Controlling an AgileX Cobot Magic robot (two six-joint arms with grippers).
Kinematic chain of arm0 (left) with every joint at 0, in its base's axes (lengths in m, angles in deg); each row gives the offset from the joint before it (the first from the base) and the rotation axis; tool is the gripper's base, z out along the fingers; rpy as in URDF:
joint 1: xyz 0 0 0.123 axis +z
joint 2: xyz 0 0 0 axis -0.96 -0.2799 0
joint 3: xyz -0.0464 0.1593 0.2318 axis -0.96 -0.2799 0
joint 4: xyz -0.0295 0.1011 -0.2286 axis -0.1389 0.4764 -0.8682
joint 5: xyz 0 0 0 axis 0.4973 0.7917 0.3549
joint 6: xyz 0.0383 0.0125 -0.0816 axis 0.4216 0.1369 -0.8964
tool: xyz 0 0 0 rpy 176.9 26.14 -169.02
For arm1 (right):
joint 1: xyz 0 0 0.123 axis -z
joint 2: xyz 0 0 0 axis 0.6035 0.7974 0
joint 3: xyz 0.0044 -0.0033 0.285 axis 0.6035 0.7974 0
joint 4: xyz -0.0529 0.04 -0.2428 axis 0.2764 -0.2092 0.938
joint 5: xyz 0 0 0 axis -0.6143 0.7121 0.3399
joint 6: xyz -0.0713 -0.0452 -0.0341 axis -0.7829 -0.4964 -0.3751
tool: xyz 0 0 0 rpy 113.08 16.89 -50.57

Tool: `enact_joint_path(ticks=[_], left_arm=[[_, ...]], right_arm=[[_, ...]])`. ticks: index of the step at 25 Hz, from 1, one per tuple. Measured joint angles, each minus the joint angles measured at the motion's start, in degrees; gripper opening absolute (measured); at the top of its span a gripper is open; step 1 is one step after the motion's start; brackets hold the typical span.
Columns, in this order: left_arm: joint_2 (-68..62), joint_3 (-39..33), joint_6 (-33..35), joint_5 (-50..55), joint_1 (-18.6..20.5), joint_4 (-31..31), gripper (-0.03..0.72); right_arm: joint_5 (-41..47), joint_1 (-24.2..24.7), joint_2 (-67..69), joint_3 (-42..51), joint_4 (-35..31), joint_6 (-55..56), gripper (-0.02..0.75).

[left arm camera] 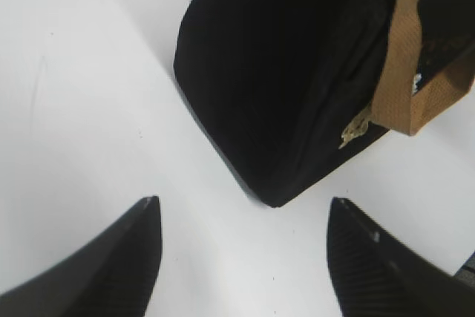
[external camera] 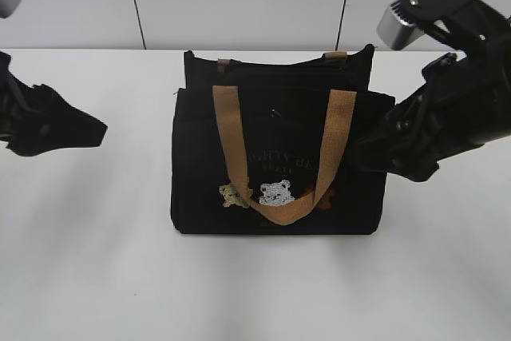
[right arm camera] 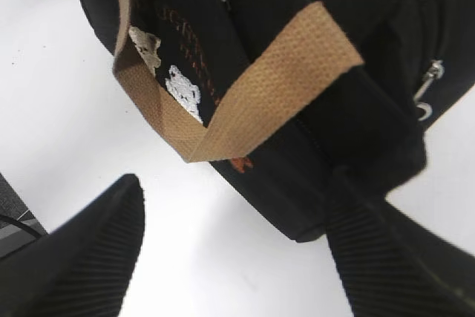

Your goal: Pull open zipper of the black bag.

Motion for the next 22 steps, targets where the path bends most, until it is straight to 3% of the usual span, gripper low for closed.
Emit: enact_joint_path(ticks=[6, 15, 22], left_arm=[[10.66, 0.0, -12.29, 6.68, 0.0, 11.19, 0.519], [33.36, -5.22, -27.3, 15.61, 0.0, 19.88, 0.519], [48.96, -6.66, -40.69, 25.81, 0.0, 33.4, 0.519]], right_arm=[[6.5, 0.0, -5.36, 0.0, 6.28, 8.72, 0.569], [19.04, 0.0, -16.8, 0.0, 8.13, 17.04, 0.569], [27.97, 0.0, -30.62, 0.0, 14.06, 25.03, 0.569]])
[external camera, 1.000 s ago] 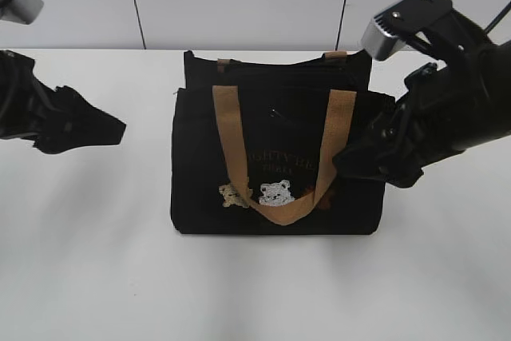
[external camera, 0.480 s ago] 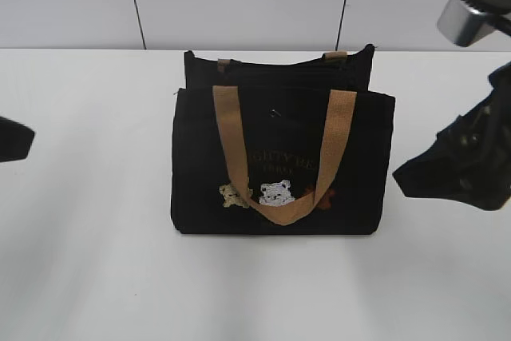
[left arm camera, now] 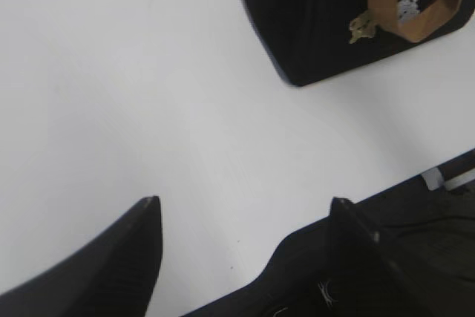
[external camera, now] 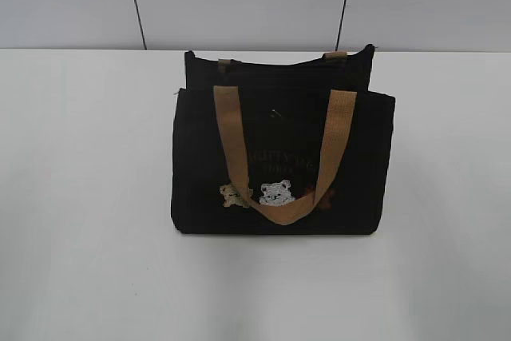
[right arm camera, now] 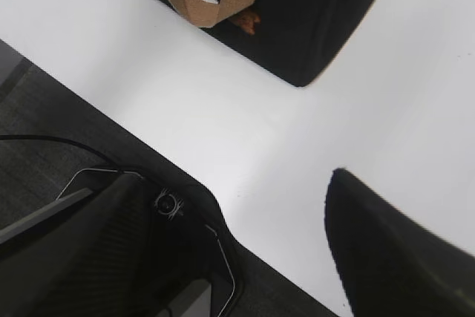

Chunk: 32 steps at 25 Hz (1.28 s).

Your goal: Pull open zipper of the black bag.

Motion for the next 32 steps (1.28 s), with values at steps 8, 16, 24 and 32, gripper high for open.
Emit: enact_joint_path(ticks=[8, 16, 24, 32], left_arm=[[10.06, 0.0, -6.43, 3.61, 0.0, 3.69, 0.519], [14.68, -3.4, -6.86, 2.93, 0.0, 3.68, 0.519], [16.95, -5.67, -7.09, 1.17, 0.0, 3.63, 0.519], [16.95, -5.67, -7.09, 0.96, 0.0, 3.58, 0.519]], right_arm=[[6.98, 0.0, -15.32, 0.0, 5.98, 5.23, 0.569], [9.14, 0.0, -31.49, 4.73, 10.81, 8.29, 0.571], [10.03, 0.0, -45.26, 12.28, 18.15, 13.84, 0.571], [10.31, 0.0, -45.37, 17.16, 22.12, 16.38, 0.571]])
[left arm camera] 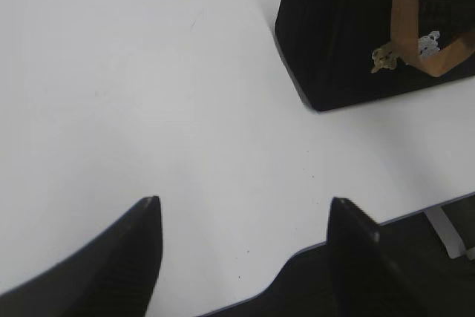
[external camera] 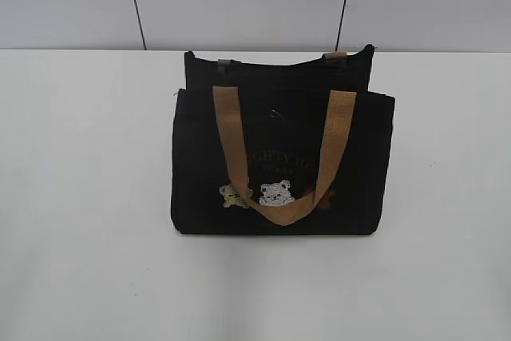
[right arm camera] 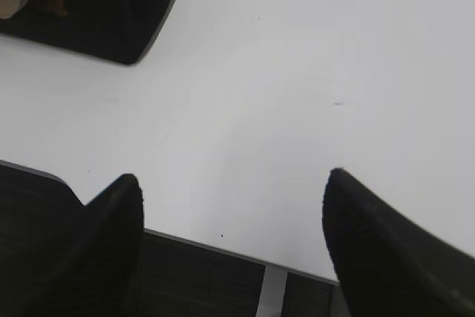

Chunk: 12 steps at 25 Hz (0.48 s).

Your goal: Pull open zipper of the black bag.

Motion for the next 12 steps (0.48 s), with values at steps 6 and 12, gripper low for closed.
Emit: enact_joint_path(ticks=[6, 12], left_arm=[[0.0, 0.0, 0.0, 0.0, 0.0, 0.0, 0.519], [0.0, 0.0, 0.0, 0.0, 0.0, 0.0, 0.519]], right_arm=[[-3.07, 0.0, 0.0, 1.29, 0.05, 0.5, 0.571], [-6.87, 0.0, 0.0, 2.87, 0.0, 0.54, 0.571]])
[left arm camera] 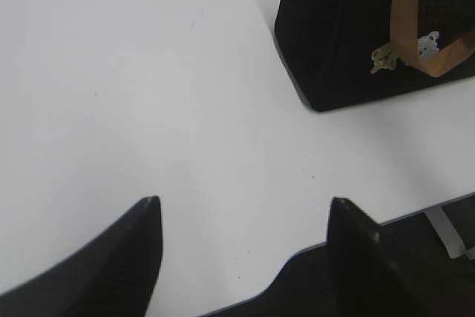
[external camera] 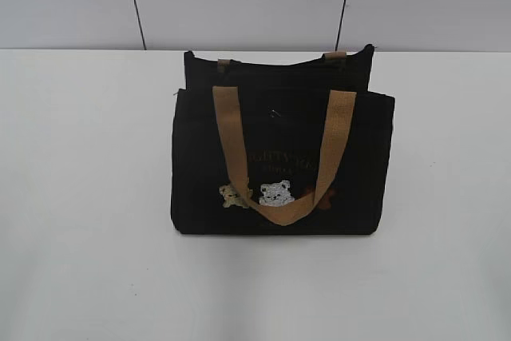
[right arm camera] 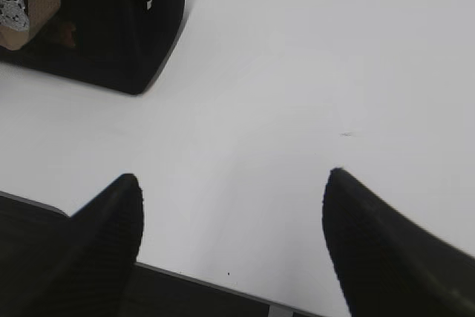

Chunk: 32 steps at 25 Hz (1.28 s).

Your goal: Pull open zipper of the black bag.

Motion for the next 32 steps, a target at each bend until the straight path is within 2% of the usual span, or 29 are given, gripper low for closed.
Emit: enact_joint_path(ticks=[20, 23, 32], left_arm=[[0.06, 0.0, 0.0, 0.0, 0.11, 0.0, 0.519], [1.53, 0.0, 0.0, 0.0, 1.43, 0.0, 0.519], [7.54, 0.0, 0.0, 0.06, 7.59, 0.07, 0.519]], right_arm=[[-0.12, 0.47, 0.0, 0.0, 0.0, 0.0, 0.571], [-0.12, 3.02, 0.0, 0.0, 0.0, 0.0, 0.571], [-0.33, 14.66, 0.0, 0.04, 0.0, 0.0, 0.571]])
